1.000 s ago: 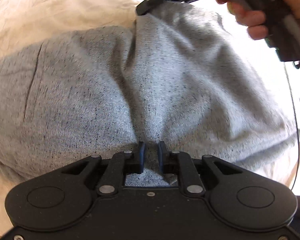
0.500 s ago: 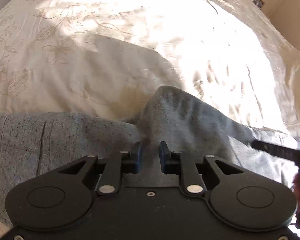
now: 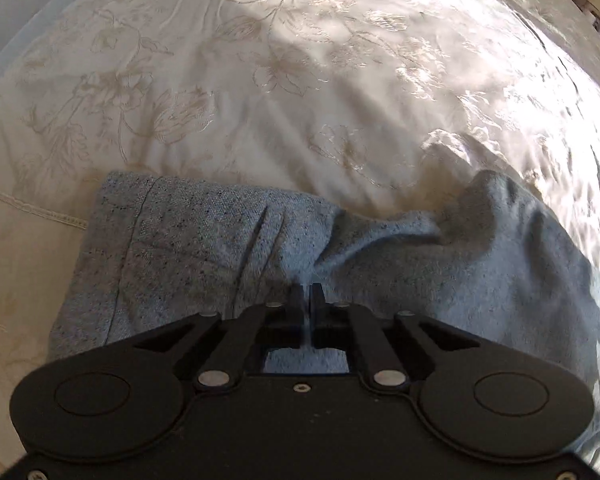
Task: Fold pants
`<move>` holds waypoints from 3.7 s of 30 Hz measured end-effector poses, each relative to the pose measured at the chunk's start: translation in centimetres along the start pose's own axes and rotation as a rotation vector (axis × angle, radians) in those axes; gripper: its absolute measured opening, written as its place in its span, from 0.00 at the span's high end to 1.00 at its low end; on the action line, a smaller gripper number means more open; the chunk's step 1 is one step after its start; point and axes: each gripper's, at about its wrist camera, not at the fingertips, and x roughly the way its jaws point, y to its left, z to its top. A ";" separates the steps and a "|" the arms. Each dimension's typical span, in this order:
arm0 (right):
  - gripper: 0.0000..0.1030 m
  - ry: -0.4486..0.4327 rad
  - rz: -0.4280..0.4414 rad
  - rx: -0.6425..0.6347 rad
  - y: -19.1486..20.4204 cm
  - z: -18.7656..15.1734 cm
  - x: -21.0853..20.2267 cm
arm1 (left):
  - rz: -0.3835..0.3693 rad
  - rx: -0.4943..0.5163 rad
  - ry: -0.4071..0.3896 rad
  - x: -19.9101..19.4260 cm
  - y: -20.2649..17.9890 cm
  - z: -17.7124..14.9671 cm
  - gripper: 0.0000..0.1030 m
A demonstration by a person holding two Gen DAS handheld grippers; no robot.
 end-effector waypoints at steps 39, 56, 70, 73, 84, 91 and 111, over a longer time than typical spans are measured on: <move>0.97 0.027 0.184 0.588 -6.3 -4.0 -2.0 | -0.141 0.697 0.058 -2.7 -13.3 -11.8 0.86; 0.69 -0.066 0.148 0.607 -9.0 -5.2 -5.2 | -0.159 0.675 -0.034 -7.1 -12.2 -12.8 0.81; 0.68 -0.152 0.030 0.838 -24.8 0.0 -3.2 | -0.036 0.641 0.042 -3.1 -14.8 -14.0 0.79; 0.68 -0.129 0.056 0.844 -26.7 0.5 -2.3 | -0.015 0.614 0.044 -3.0 -14.9 -14.1 0.79; 0.93 -0.149 0.159 0.736 -27.5 2.7 -2.0 | 0.039 0.571 0.037 -2.6 -15.4 -13.8 0.78; 0.95 -0.190 0.049 0.604 -27.2 2.7 -5.3 | 0.023 0.668 0.013 -3.6 -15.8 -14.5 0.76; 0.66 -0.199 0.073 0.398 -30.0 3.4 -6.4 | -0.048 0.427 0.022 -7.3 -17.6 -12.0 0.70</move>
